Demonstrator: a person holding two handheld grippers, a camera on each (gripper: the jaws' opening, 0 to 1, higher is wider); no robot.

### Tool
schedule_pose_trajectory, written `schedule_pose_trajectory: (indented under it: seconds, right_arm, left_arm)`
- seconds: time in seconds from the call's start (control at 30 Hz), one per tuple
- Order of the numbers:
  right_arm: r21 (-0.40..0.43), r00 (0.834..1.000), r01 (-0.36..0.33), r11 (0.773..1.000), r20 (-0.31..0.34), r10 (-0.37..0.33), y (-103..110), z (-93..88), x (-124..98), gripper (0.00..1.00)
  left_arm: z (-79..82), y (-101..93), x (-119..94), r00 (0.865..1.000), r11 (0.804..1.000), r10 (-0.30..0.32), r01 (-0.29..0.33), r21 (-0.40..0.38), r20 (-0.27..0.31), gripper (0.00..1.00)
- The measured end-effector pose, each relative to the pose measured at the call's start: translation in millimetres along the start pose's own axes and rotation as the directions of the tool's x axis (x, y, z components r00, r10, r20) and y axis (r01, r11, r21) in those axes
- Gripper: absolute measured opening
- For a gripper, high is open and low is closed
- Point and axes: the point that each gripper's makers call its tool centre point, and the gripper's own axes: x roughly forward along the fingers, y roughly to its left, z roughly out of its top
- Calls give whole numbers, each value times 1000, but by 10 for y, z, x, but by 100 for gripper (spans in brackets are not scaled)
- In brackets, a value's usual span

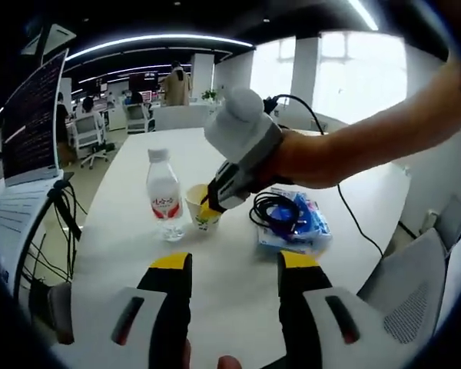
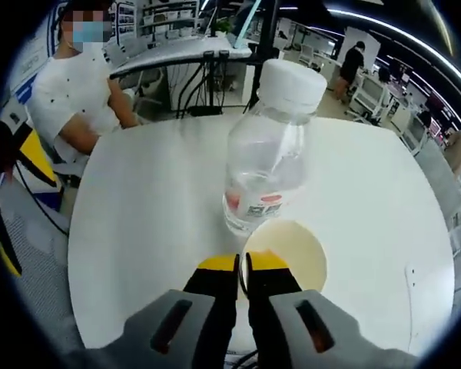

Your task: Arrange the tabletop items into an orderly group along one side of the table until the central work area is clear of visible clutter.

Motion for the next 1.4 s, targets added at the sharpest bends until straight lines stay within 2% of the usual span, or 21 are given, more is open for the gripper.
schedule_pose_trajectory:
  seconds: [0.3, 0.57, 0.77, 1.07, 1.2, 1.33, 1.4]
  right_arm:
    - [-1, 1000, 15, 1000, -18, -15, -47, -55, -11, 9]
    - [5, 1000, 24, 1000, -5, -24, 58, -46, -111, 13]
    - [7, 999, 41, 999, 21, -41, 33, 8, -197, 17]
    - [3, 996, 59, 998, 71, -59, 29, 61, -431, 20]
    - [70, 987, 63, 996, 142, -72, 51, 97, -575, 22]
    - [91, 981, 65, 994, 178, -80, 148, 68, -732, 22]
    - [90, 979, 45, 995, 196, -62, 227, 47, -789, 23]
  left_arm:
    - [-44, 17, -26, 1000, 1000, 5, -5, -10, -1, 44]
    - [-20, -26, -26, 1000, 1000, -3, 3, -11, 4, 45]
    - [-4, -59, -13, 1000, 1000, -11, 11, -4, 7, 45]
    - [-7, -123, 6, 1000, 1000, -21, 21, -8, 7, 44]
    - [3, -152, 15, 1000, 1000, -25, 25, -13, 9, 44]
    - [-6, -176, 32, 1000, 999, -26, 26, -23, 6, 44]
    - [-4, -208, 49, 1000, 999, -29, 29, -23, 4, 44]
